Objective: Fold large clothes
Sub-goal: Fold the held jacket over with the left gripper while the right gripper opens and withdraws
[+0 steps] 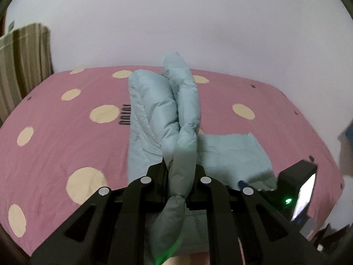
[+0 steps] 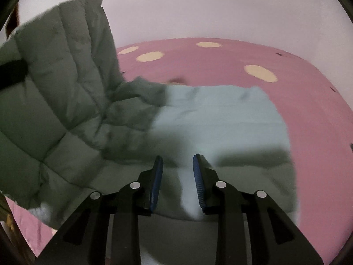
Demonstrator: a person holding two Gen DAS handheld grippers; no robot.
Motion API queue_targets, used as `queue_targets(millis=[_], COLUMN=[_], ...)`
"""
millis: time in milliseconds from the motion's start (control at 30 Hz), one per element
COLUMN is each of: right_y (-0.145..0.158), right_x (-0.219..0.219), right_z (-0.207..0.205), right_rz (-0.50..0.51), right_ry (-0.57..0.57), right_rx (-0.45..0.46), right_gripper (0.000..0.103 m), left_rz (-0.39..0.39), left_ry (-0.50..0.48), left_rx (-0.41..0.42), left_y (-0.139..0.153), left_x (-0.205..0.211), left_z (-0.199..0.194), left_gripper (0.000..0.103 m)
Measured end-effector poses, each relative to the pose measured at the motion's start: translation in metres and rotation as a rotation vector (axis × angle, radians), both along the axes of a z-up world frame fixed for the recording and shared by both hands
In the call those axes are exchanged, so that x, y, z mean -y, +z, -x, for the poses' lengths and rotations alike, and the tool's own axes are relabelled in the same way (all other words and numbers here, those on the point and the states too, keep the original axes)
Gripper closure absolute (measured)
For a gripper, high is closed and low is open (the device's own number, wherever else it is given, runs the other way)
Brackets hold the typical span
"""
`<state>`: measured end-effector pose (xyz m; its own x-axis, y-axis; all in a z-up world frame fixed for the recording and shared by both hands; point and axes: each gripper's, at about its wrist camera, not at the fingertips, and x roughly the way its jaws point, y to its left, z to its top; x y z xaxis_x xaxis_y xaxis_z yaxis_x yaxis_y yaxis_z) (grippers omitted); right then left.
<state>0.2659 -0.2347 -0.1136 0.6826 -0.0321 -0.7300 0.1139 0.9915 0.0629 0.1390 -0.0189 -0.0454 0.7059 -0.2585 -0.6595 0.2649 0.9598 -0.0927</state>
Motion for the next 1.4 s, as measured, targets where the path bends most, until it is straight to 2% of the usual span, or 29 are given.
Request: queue_targets(millis=[67, 133, 200, 433, 633, 800, 933, 1000, 1067, 1200, 1267, 1400], right_y=[0.002, 0.004, 0.007, 0.005, -0.007, -0.013, -0.015, -0.015, -0.014, -0.011, -0.008, -0.001], right_x=[0.017, 0.037, 0.058, 0.127, 0.153, 0.162, 0.168, 0.17, 0.172, 0.173, 0.172, 0.166], right_z=[0.009, 0.019, 0.028, 0.044, 0.048, 0.052, 0.056, 0.058, 0.06, 0.063, 0.065, 0.064], right_rz=[0.012, 0.02, 0.015, 0.0, -0.014, -0.021, -0.033, -0.037, -0.038, -0.033, -0.034, -0.031], right_ry=[-0.035, -0.076, -0.121, -0.261, -0.301, -0.311, -0.32, -0.326, -0.332, -0.34, -0.342, -0.327], right_rx=[0.006, 0.016, 0.03, 0.027, -0.003, -0.018, -0.021, -0.02, -0.018, -0.014, -0.01, -0.003], right_gripper=[0.073, 0.065, 0.061, 0.061, 0.061, 0.061, 0.061, 0.061, 0.061, 0.061, 0.061, 0.061], left_rz=[-0.011, -0.035, -0.065, -0.16, -0.208, -0.243, -0.193, -0.168, -0.161, -0.125, -0.095, -0.077], left_ry=[-0.025, -0.048, -0.065, -0.127, -0.175, -0.188, -0.188, -0.209, -0.233, -0.286, -0.3, -0.275], left_rx=[-0.012, -0.022, -0.025, -0.063, -0.112, -0.091, -0.083, -0.075, -0.066, -0.046, -0.025, 0.036], left_y=[-0.005, -0.012, -0.019, -0.052, -0.088, -0.103, -0.1, -0.094, -0.087, -0.066, -0.05, -0.026], left_x=[0.017, 0.036, 0.051, 0.104, 0.139, 0.158, 0.158, 0.159, 0.162, 0.165, 0.159, 0.135], left_z=[0.001, 0.002, 0.004, 0.008, 0.013, 0.026, 0.032, 0.04, 0.049, 0.072, 0.081, 0.089], left_gripper=[0.092, 0.092, 0.092, 0.092, 0.092, 0.091, 0.078, 0.061, 0.053, 0.044, 0.043, 0.039])
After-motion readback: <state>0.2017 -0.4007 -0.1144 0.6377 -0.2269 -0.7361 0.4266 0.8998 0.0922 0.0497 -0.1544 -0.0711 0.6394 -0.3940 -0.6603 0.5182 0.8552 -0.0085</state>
